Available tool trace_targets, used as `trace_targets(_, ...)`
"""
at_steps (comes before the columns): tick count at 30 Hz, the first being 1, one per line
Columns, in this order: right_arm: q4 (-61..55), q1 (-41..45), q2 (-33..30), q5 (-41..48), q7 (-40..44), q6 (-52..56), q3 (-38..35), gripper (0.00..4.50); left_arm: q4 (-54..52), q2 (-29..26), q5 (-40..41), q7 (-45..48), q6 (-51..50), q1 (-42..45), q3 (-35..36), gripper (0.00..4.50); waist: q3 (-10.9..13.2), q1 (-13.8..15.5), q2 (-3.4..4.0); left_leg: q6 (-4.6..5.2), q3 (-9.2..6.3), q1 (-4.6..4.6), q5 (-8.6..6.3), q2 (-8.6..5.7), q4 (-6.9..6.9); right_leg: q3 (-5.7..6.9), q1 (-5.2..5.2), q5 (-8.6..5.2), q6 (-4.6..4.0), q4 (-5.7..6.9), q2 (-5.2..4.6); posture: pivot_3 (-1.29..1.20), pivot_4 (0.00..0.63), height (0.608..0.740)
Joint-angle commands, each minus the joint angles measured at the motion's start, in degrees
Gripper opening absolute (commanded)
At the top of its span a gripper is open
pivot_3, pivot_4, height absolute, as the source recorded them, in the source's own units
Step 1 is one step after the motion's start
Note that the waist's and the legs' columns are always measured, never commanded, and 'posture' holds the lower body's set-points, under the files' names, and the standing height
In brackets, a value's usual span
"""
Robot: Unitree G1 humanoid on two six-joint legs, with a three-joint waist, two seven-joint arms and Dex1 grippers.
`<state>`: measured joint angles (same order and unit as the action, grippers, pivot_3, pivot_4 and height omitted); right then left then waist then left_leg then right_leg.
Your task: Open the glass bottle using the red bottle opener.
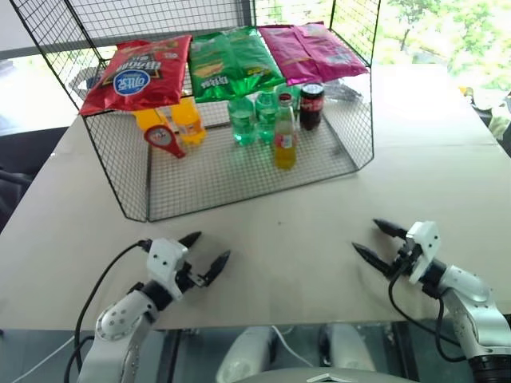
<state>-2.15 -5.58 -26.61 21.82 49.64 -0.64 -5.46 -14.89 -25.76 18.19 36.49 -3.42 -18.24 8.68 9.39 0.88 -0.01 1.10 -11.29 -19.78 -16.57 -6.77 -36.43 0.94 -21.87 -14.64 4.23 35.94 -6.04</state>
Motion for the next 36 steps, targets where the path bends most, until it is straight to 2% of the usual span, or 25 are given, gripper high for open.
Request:
trace_targets(1,0.8,-0.2,0.2,-0.4,0.1,0.0,0.6,4.41,0.6,-0.3,-0.7,-0.2,-0.1,-0.4,-0.1,4.50,0.0,0.0,0.00,0.00,0.00,0.00,0.00,0.00,0.00,0.00,0.00,0.00,0.00,0.00,0.00,0.00,0.150,0.740)
trace_targets(27,3.0,1.7,-0.3,-2.7,1.8,-2.6,1.5,4.41,-0.1,2.3,-0.2,-3.2,0.5,1.4,1.2,4.50,-0.2,0.0,-0.24,0.00,0.20,0.05,0.00,0.09,-0.05,-0.20,-0.02,0.14,-0.05,0.01,0.04,0.00,0.150,0.740)
trace_targets(36,-7.7,5.7,2.4,0.8,1.4,3.5,6.7,4.41,5.5,5.9,-3.6,-13.1,3.0,13.7,3.7,4.50,-0.2,0.0,-0.22,-0.08,0.24,-0.11,0.06,0.31,-0.12,-0.23,-0.29,0.29,-0.16,0.09,0.14,0.00,0.150,0.740)
